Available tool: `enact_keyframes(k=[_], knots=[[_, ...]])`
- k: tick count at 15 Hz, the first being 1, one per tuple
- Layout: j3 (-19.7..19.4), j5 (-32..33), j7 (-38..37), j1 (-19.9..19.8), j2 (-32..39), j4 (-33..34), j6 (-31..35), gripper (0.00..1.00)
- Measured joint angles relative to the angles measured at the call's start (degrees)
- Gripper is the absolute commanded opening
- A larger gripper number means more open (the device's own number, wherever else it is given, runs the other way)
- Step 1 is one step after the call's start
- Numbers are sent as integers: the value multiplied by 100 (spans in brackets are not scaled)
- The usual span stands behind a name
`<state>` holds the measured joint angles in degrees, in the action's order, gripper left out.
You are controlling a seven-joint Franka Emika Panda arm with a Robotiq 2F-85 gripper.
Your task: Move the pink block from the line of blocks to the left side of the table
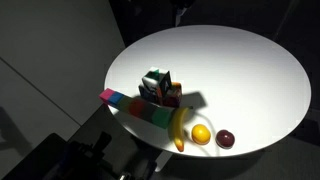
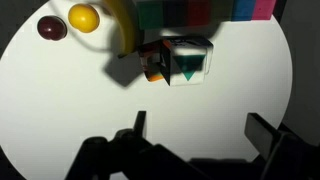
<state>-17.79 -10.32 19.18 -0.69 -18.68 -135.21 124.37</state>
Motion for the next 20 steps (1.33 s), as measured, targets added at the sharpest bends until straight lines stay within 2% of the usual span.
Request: enact_keyframes(k=[16,20], knots=[[0,0,0,0,-2,12,0,100],[151,0,0,-81,50,7,13,100]])
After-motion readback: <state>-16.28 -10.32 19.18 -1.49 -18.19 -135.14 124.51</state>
